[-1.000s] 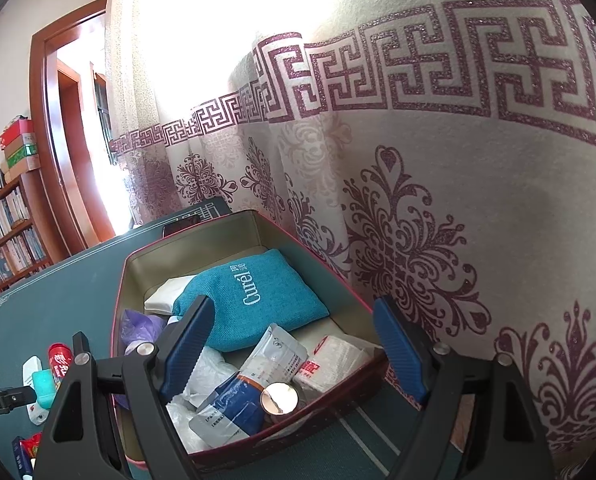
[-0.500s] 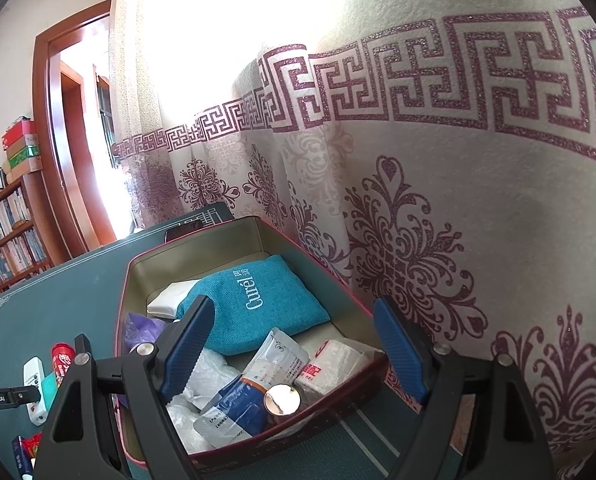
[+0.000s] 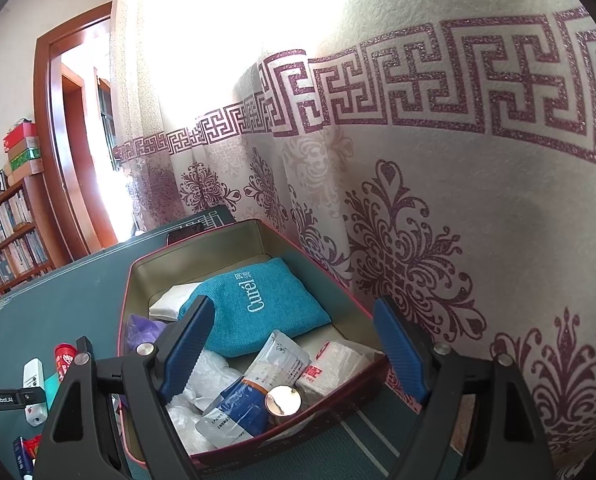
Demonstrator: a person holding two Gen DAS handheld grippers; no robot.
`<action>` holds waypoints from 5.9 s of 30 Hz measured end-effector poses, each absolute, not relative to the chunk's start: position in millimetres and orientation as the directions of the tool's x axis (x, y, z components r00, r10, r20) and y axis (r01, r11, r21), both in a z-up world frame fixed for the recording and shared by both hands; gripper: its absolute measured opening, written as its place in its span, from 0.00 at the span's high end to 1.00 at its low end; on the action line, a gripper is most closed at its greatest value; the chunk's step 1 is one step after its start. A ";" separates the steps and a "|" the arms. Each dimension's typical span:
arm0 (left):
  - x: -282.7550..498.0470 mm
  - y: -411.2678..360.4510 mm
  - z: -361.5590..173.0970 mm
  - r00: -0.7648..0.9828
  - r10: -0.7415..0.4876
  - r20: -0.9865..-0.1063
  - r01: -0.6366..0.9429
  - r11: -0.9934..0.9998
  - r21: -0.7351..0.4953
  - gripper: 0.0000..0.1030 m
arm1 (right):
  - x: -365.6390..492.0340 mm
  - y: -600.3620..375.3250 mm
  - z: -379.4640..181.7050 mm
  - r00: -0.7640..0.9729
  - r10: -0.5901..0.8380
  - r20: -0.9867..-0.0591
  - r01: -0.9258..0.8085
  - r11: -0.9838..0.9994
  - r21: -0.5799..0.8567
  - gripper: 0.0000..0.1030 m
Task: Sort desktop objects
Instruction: 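Grasp the white remote with left gripper while right gripper grasps the red Skittles canister, then carry the Skittles canister into the tin and open the right gripper, then carry the white remote into the tin and open the left gripper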
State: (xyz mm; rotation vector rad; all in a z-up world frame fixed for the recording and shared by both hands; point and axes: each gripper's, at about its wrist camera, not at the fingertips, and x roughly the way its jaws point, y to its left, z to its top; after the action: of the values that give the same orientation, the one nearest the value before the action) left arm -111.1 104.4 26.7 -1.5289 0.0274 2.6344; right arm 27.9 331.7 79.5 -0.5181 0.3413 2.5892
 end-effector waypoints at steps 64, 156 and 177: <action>-87.6 49.2 37.9 -0.557 0.189 -0.808 -0.068 -0.981 -0.182 0.59 | -108.4 184.4 20.3 -0.588 -0.266 -0.764 0.058 -0.956 0.288 0.56; -71.4 128.0 89.8 -0.561 0.349 -0.751 -0.267 -0.935 -0.235 0.59 | 36.7 277.9 83.4 -0.847 0.356 -0.395 -0.445 -0.881 0.160 0.18; -102.9 287.9 124.7 -0.460 0.491 -0.739 -0.512 -0.827 -0.231 0.59 | 40.5 282.7 80.0 -0.857 0.318 -0.405 -0.426 -0.880 0.210 0.16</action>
State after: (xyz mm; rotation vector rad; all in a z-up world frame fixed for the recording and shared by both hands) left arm -102.9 287.9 124.7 -1.1409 0.0330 2.2752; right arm 40.5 282.7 80.0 -0.5103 0.4142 2.6684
